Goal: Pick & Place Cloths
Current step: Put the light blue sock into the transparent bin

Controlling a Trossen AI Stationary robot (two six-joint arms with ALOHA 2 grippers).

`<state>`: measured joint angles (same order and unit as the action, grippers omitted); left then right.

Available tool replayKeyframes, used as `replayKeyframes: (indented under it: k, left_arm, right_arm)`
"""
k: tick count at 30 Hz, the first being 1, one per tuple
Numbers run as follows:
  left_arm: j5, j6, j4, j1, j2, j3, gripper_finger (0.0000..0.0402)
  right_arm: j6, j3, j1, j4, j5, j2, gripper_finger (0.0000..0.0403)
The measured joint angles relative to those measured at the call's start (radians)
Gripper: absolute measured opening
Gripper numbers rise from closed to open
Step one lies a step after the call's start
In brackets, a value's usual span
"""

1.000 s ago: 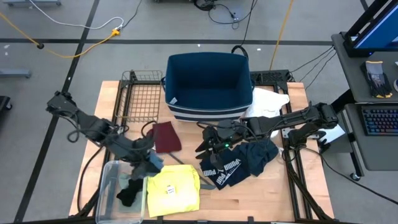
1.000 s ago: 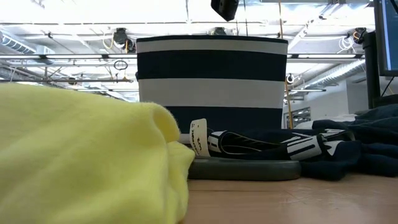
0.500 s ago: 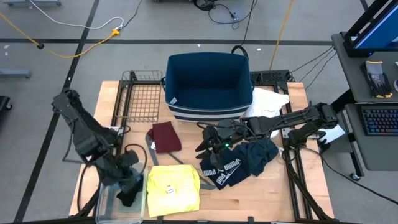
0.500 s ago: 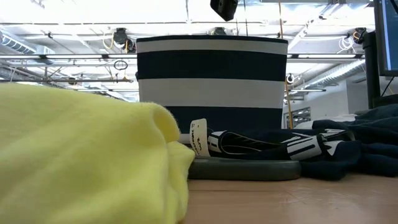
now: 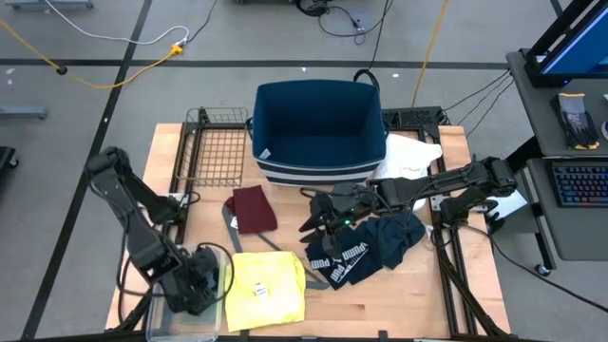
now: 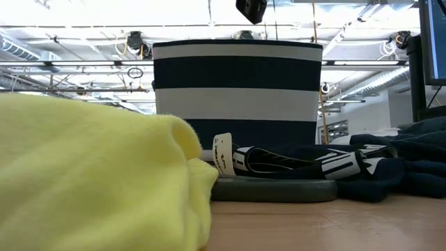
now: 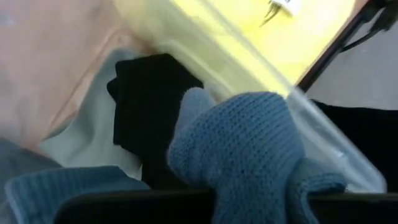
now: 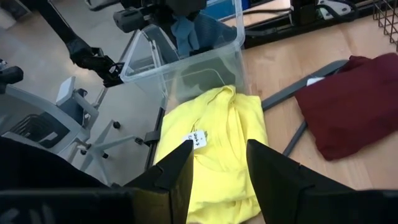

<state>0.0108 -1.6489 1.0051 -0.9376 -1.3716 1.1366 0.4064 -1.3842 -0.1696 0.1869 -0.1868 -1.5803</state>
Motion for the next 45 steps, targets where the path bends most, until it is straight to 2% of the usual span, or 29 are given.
replayKeyframes:
  k: [6,14,23,26,32,38,45]
  left_arm:
    - [-0.021,-0.032,-0.024,-0.035,-0.054,-0.027,0.001]
    - [-0.048,-0.167,-0.137,-0.064,-0.061,-0.184,0.0012]
    - [-0.038,-0.187,-0.197,-0.065,-0.06,-0.238,0.0066]
    - [-0.036,-0.222,-0.197,-0.065,-0.06,-0.238,0.0084]
    - [-0.036,-0.245,-0.197,-0.065,-0.06,-0.238,0.0153]
    - [-0.036,-0.24,-0.198,-0.064,-0.06,-0.234,0.0248]
    - [-0.047,-0.226,-0.208,-0.064,-0.045,-0.215,0.0331]
  right_arm:
    - [0.0,0.0,-0.003,0.066,-0.001,0.0,0.0144]
    - [0.0,0.0,-0.008,0.226,-0.001,0.001,0.0144]
    - [0.013,0.0,-0.037,0.425,0.008,0.0,0.0144]
    - [0.053,0.0,-0.037,0.493,0.058,0.0,0.0144]
    - [0.064,0.0,-0.035,0.615,0.158,0.0,0.0144]
    - [0.053,0.051,-0.033,0.625,0.16,0.0,0.0147]
    - [0.052,0.179,-0.016,0.57,0.16,0.0,0.0201]
